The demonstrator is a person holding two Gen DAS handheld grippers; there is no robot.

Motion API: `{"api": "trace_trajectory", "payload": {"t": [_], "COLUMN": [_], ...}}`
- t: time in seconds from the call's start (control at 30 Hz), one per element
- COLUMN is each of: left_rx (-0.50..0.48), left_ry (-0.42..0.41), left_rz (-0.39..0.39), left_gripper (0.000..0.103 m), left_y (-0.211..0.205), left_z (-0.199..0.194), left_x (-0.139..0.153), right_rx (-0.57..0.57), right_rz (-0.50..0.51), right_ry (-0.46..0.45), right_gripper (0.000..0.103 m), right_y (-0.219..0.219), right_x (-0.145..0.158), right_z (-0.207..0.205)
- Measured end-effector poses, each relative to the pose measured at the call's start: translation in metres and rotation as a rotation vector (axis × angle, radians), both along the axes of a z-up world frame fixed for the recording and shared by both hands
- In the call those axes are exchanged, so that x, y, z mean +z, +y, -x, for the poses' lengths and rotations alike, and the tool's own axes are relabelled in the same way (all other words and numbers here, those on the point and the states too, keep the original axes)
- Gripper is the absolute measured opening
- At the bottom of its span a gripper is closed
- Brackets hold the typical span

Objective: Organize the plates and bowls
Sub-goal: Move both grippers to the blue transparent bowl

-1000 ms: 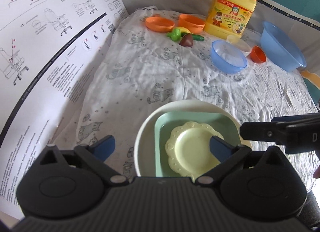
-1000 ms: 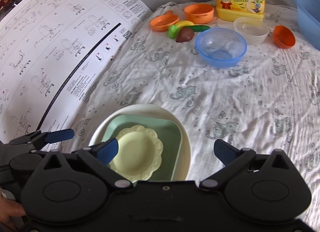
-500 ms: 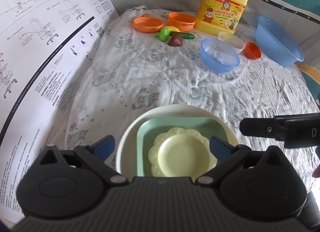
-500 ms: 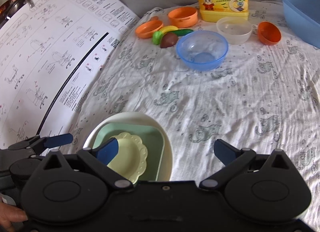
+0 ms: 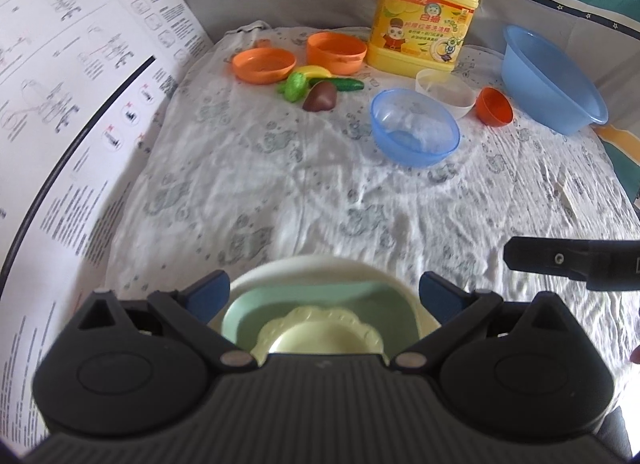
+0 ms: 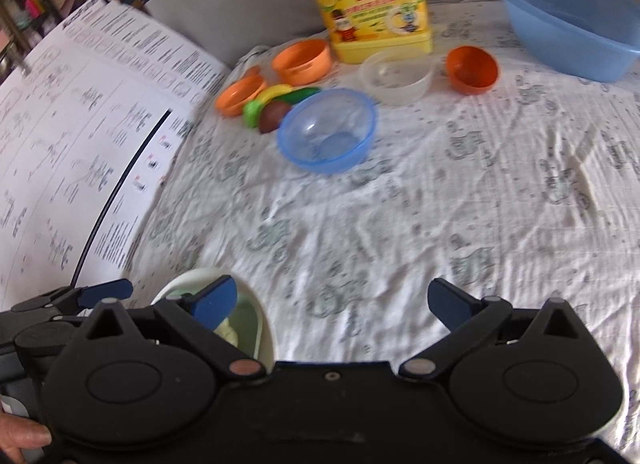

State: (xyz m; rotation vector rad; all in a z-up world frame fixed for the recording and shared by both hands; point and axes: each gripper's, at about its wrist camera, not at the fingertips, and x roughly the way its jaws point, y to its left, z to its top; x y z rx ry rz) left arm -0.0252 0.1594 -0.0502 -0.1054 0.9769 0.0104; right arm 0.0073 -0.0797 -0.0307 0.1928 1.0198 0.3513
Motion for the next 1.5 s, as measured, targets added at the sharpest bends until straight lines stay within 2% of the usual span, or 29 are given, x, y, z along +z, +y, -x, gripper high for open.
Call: {"api": "trace_trajectory", "payload": {"t": [0.4,0.8,0.9,1.03,1.1,1.17,1.2,1.27,1.33,1.4,1.47,1.5], "left_rx": [0.006,0.017,0.009,-0.003,-0.011,-0.024,-0.033,-0.045,-0.059,-0.069,-0.08,-0.081], "left_ry": [-0.019,-0.008,-0.01,-0.008,-0.005,-0.007,-0.006,-0.001,0.002,0.008,0.017,0.014], "left_rz": [-0.03,-0.076,-0.08,-0.08,-0.072,-0.061,-0.057,-0.043,-0.033,-0.022,-0.016,-0.025], "left_gripper": [0.103,0.103,0.103,0.1,0.094,0.085,0.079,0.071,0.059,0.04,0.031,0.03], "left_y": [-0.022,-0.035,-0.037,-0.041,-0.043,-0.045,-0.047,-0.049,-0.051,-0.053,-0.055,-0.057], "left_z": [-0.075,-0.152,-0.164,-0.175,-0.179,-0.182,-0.183,-0.186,-0.188,-0.189,-0.191,-0.19], "left_x": [0.008,-0.014,-0.019,-0.026,-0.029,-0.033,-0.035,-0.037,-0.04,-0.043,-0.045,-0.045], "right_rx": [-0.114,-0.132,-0.132,-0.137,-0.132,-0.121,-0.117,-0.101,-0.082,-0.065,-0.057,-0.057], "right_rz": [-0.043,-0.123,-0.11,-0.105,-0.088,-0.086,-0.091,-0.102,-0.117,-0.127,-0.119,-0.106], "right_ry": [-0.015,0.022,0.027,0.052,0.06,0.063,0.067,0.071,0.077,0.077,0.071,0.062], "right_gripper": [0.103,0.102,0.096,0.078,0.073,0.057,0.054,0.042,0.037,0.033,0.03,0.029], "right_y": [-0.044,-0.036,-0.026,-0.017,-0.011,-0.007,-0.005,-0.002,0.002,0.006,0.011,0.013], "right_x": [0.005,-0.007,-0.013,-0.027,-0.032,-0.036,-0.037,-0.04,-0.041,-0.042,-0.042,-0.041], "right_z": [-0.054,-0.13,-0.143,-0.158,-0.162,-0.166,-0.168,-0.171,-0.173,-0.173,-0.173,-0.172]}}
